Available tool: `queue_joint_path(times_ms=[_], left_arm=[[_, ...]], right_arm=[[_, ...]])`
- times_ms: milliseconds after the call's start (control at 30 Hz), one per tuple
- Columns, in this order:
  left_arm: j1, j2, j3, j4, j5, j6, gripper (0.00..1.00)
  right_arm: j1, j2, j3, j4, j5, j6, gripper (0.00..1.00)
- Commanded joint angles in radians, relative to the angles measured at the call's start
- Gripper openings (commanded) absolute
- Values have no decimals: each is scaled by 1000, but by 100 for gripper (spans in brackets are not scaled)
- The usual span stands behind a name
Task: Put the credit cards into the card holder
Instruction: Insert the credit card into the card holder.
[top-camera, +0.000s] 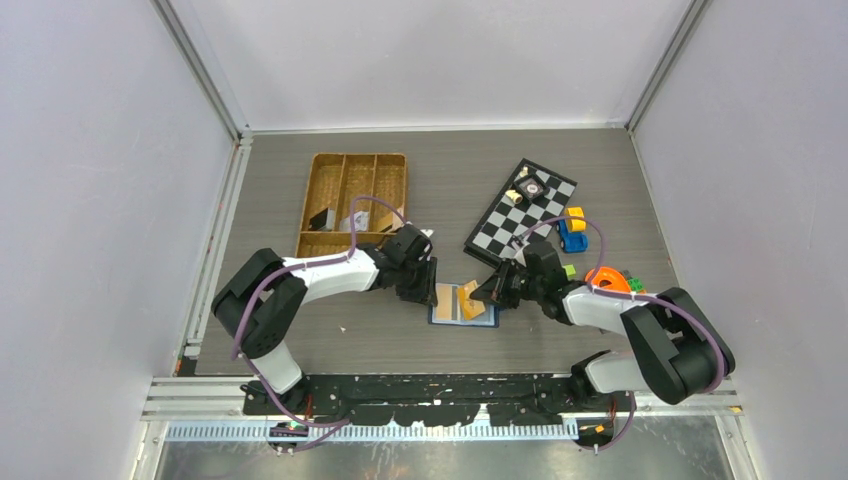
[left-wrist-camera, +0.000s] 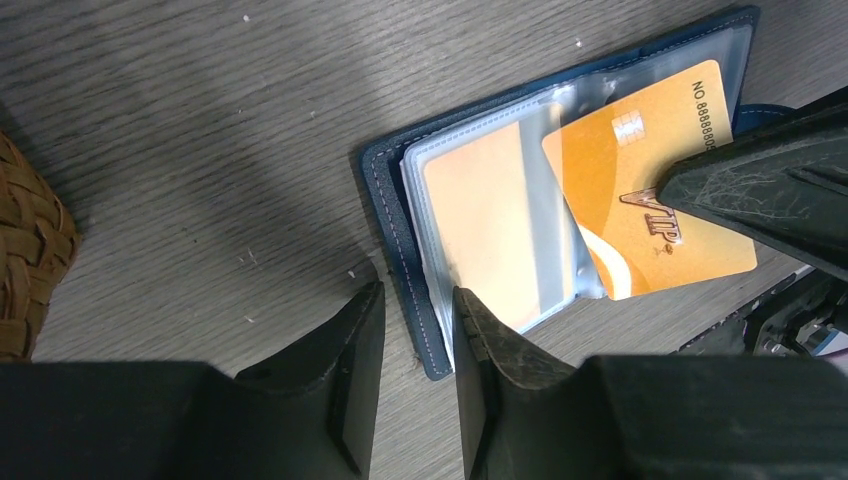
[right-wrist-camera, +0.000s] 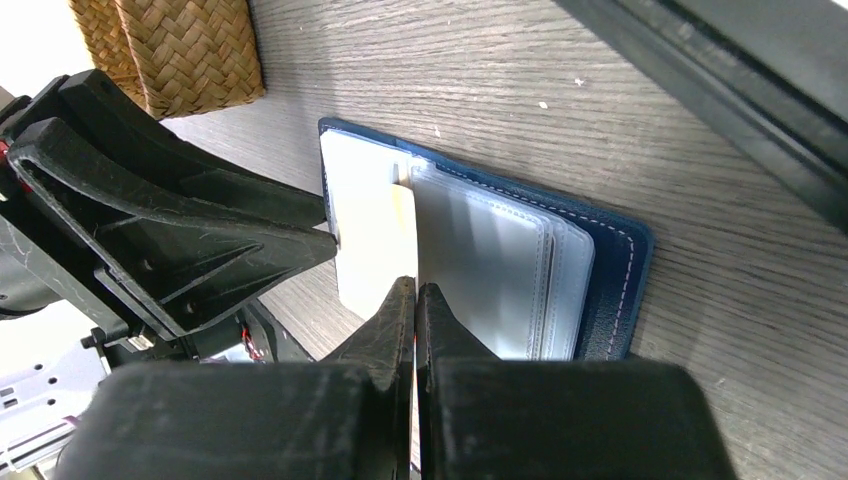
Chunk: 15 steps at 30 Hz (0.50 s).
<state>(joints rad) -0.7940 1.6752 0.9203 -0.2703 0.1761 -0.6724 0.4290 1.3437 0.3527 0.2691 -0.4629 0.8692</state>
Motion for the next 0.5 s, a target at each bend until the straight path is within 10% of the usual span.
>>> queue_joint_path(times_ms=[0, 467], left_arm=[[-5, -4, 15, 3, -10, 14, 32], [-33, 0, 11, 15, 5, 8, 29]], right_arm=[[14, 12, -16, 23, 55, 0, 1], [92, 40, -2, -2, 176, -1, 13]])
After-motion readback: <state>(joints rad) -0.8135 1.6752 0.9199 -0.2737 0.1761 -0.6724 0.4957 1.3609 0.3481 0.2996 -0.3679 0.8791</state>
